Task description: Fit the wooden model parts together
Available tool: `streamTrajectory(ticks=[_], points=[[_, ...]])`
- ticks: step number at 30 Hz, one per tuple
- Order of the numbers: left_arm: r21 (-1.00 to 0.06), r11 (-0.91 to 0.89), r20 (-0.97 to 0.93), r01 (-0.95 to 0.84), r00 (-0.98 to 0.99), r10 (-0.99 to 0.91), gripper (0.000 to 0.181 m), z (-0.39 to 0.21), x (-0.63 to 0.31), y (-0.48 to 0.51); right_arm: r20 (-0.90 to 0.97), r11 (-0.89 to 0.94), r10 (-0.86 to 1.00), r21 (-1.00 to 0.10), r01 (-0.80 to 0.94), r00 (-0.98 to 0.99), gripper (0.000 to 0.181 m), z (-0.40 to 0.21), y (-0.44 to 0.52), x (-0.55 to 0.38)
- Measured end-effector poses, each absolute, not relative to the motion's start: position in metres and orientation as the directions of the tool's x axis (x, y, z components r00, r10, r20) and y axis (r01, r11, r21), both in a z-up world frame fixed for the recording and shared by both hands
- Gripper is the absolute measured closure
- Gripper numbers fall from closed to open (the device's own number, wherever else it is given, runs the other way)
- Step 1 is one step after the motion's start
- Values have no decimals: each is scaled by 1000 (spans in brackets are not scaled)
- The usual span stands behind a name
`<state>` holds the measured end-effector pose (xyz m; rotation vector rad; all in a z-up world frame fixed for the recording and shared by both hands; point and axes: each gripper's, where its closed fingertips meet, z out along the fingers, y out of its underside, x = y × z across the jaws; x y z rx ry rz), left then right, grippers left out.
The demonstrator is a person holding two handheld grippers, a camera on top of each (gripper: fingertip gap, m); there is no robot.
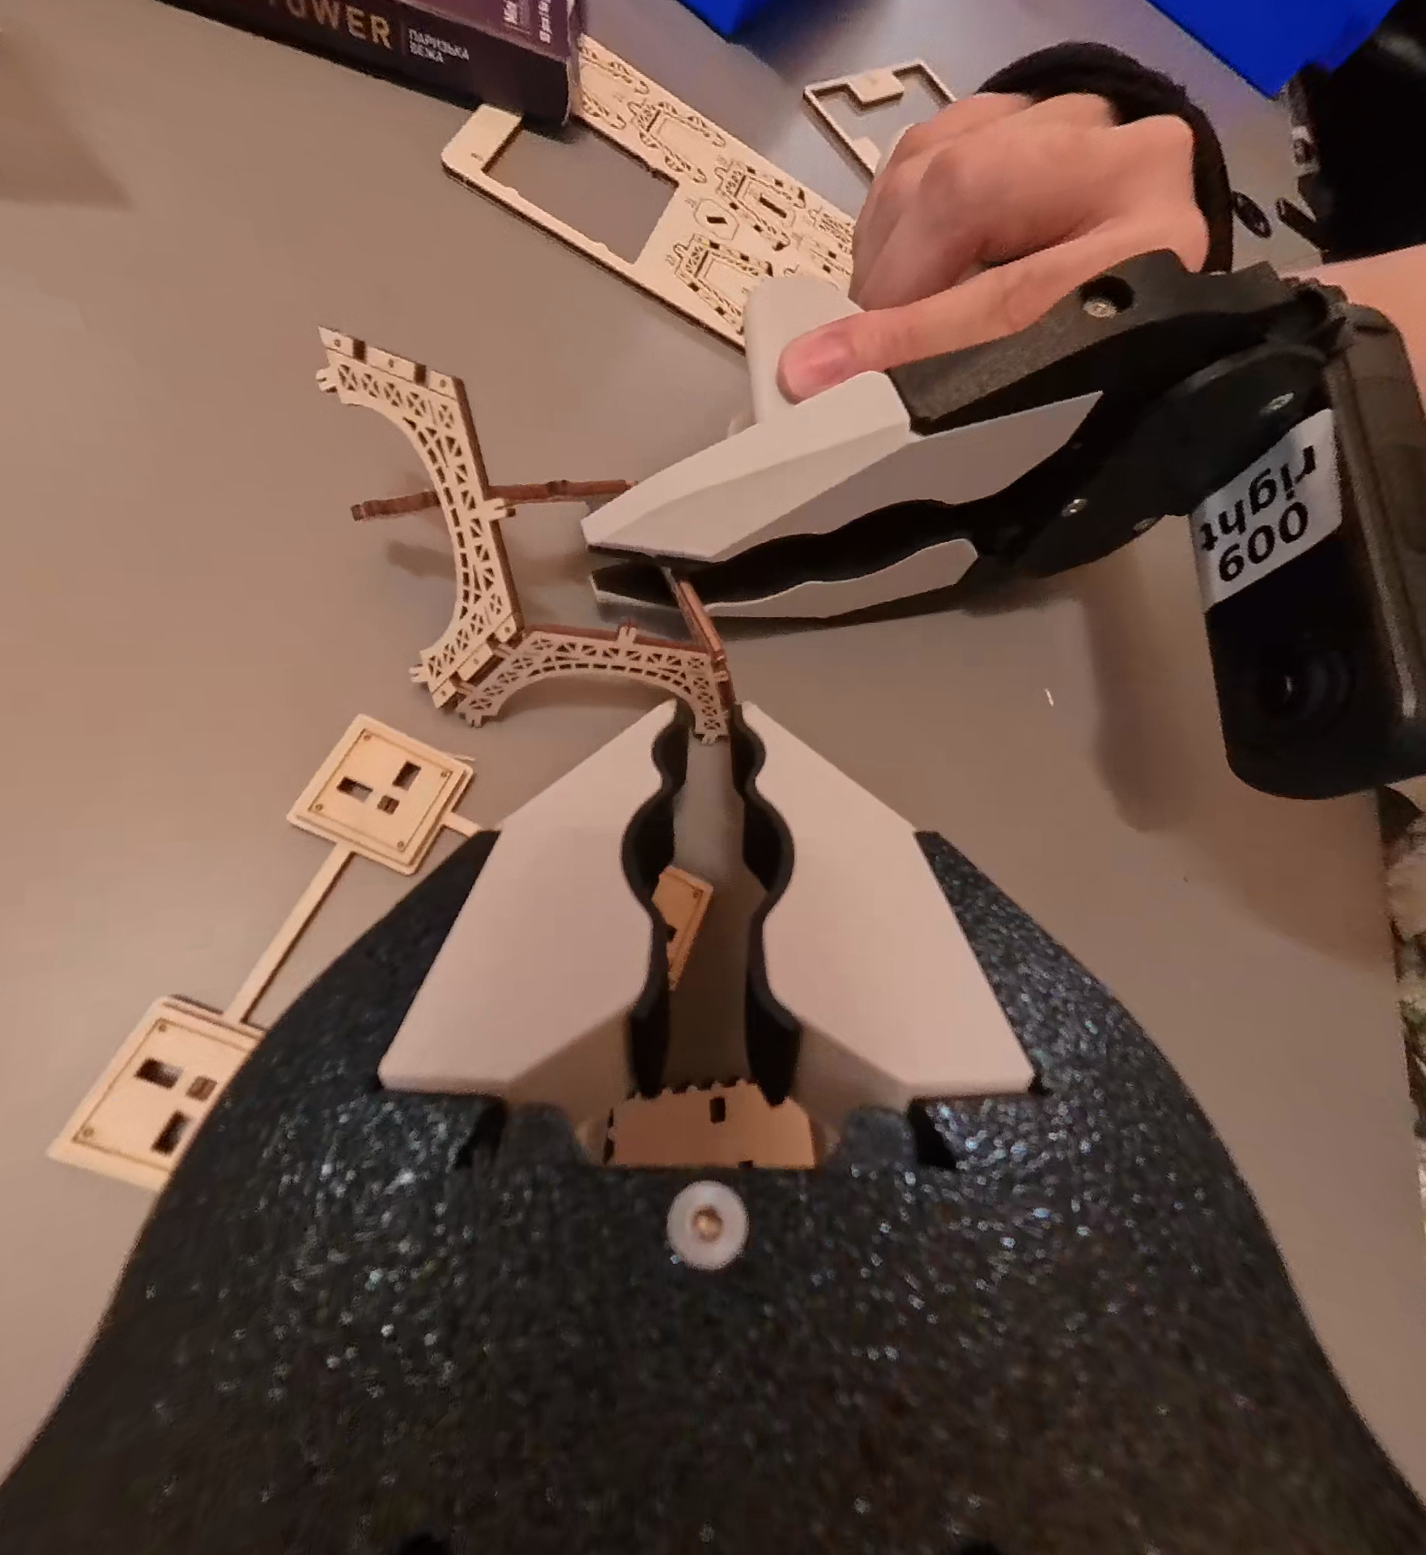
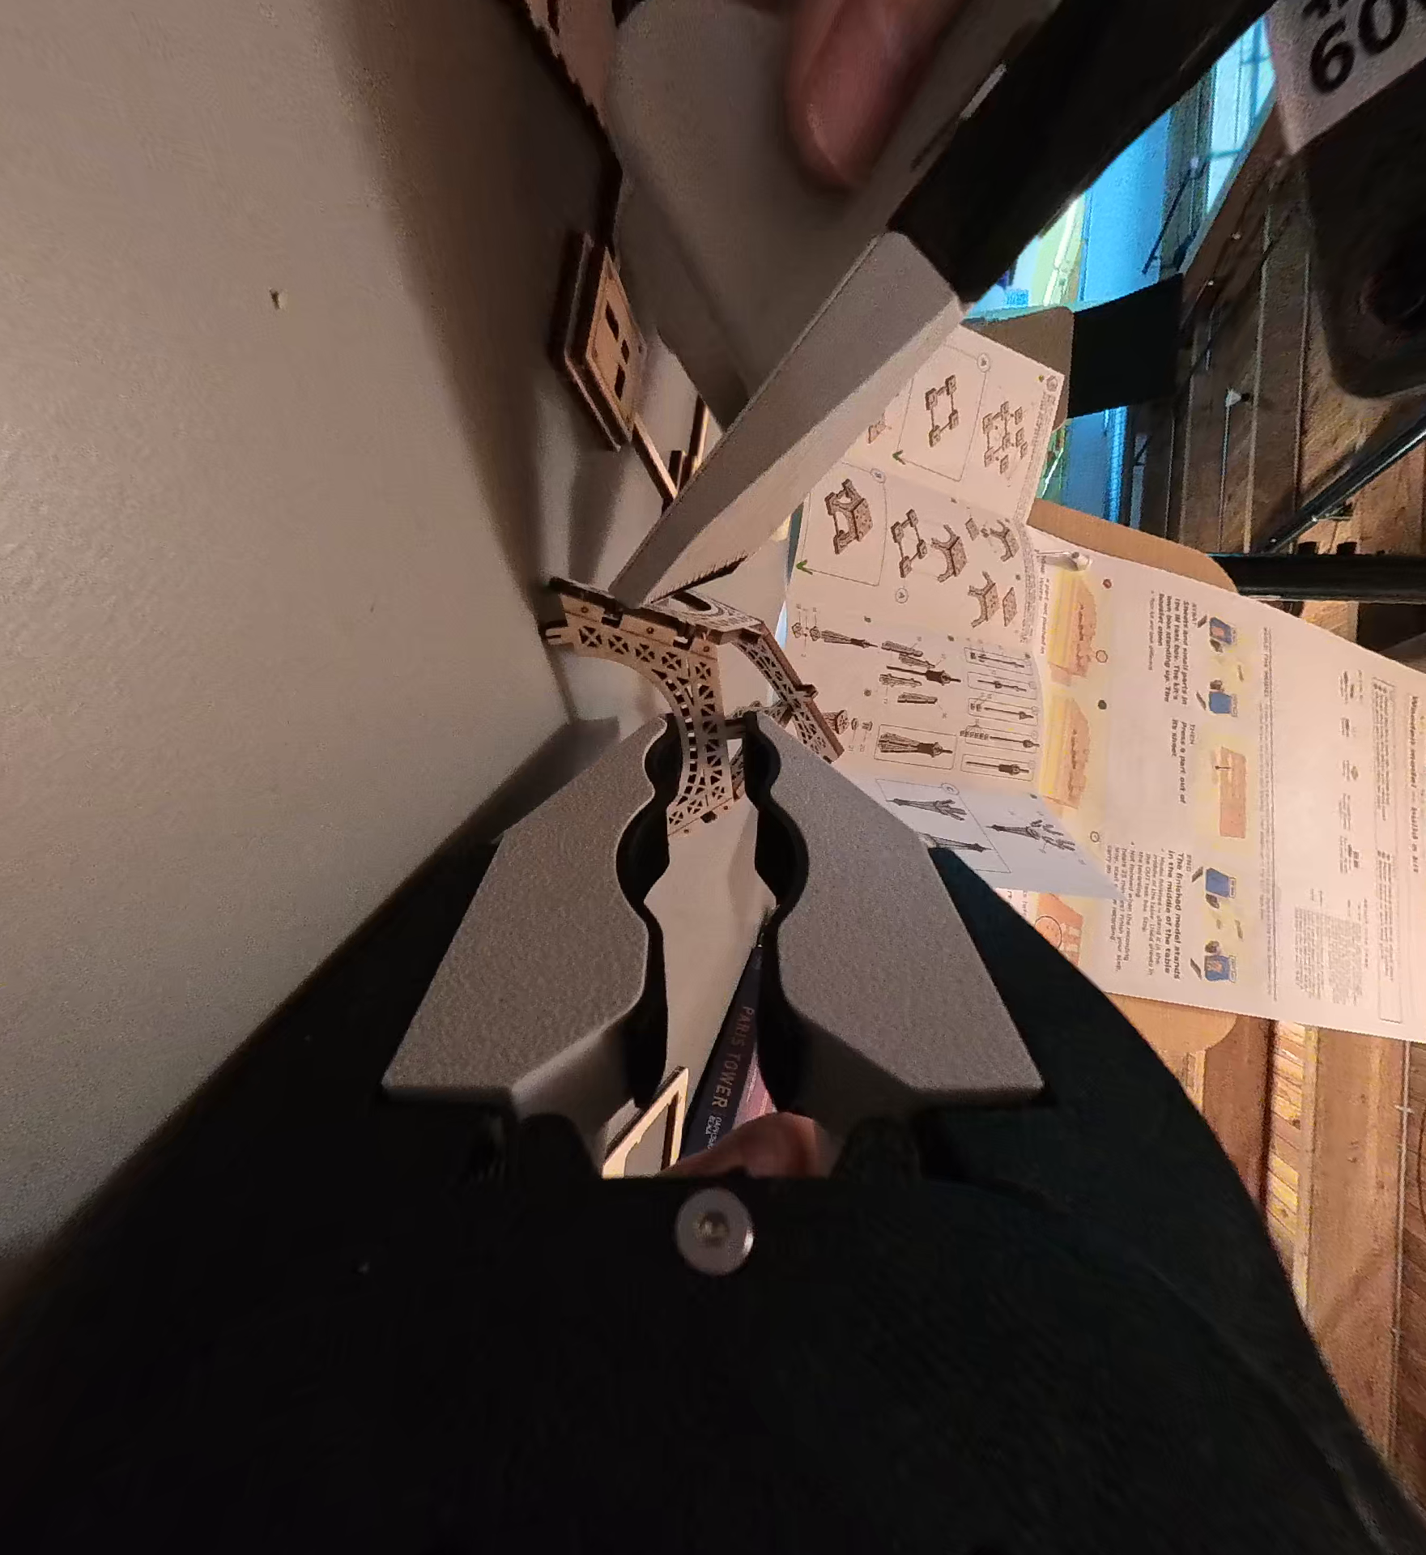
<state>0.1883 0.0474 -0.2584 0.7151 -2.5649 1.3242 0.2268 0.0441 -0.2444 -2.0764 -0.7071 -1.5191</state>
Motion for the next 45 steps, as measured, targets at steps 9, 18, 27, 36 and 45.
streamTrajectory(ticks=[9,18,27,36,45], points=[[-704,706,-93,-75,-976,-196,145,-247,201,79,961,-730,137,-67,681,242,168,-245,44,224],[-237,766,-660,597,-678,324,144,-243,223,66,962,-716,141,-62,695,232,169,-245,43,224],[-199,723,-676,661,-627,388,157,-250,215,52,961,-733,132,-70,677,243,169,-247,42,226],[-143,774,-628,616,-661,410,169,-253,222,55,963,-752,135,-54,657,234,169,-248,44,226],[-130,865,-532,484,-771,351,170,-255,219,61,965,-771,151,-22,637,216,169,-249,45,227]])
